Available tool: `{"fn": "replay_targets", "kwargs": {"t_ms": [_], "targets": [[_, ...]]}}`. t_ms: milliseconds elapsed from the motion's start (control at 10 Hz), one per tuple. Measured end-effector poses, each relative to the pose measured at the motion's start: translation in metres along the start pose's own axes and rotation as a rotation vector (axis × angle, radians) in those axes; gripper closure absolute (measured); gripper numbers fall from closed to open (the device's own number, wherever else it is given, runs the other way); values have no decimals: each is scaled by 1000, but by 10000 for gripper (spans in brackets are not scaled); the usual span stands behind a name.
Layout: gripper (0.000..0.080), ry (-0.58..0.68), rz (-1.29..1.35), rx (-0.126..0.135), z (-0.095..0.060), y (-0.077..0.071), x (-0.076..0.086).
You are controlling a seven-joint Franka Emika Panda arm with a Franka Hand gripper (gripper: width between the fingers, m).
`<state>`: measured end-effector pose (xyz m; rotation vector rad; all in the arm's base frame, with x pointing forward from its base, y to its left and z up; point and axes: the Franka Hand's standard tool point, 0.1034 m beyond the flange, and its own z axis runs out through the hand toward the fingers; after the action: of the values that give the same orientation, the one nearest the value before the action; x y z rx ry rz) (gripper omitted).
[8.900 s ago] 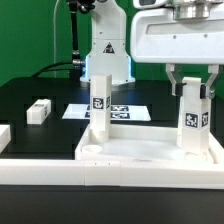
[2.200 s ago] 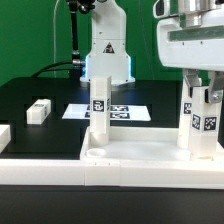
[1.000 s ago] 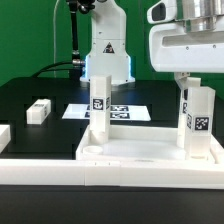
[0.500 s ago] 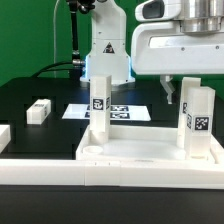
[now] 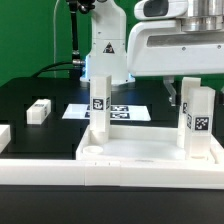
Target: Assemble desk
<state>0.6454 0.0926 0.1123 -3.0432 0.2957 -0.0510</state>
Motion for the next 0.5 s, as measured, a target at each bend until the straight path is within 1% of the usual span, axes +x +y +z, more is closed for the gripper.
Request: {"fn": "replay_targets", "kwargs": {"t_ms": [100, 200, 300, 400, 500], "targets": [[413, 0, 17, 0, 0, 0, 0], [511, 0, 118, 1, 0, 0, 0], [511, -1, 230, 1, 0, 0, 0], [511, -1, 278, 2, 0, 0, 0], [511, -1, 402, 2, 0, -1, 0]]}}
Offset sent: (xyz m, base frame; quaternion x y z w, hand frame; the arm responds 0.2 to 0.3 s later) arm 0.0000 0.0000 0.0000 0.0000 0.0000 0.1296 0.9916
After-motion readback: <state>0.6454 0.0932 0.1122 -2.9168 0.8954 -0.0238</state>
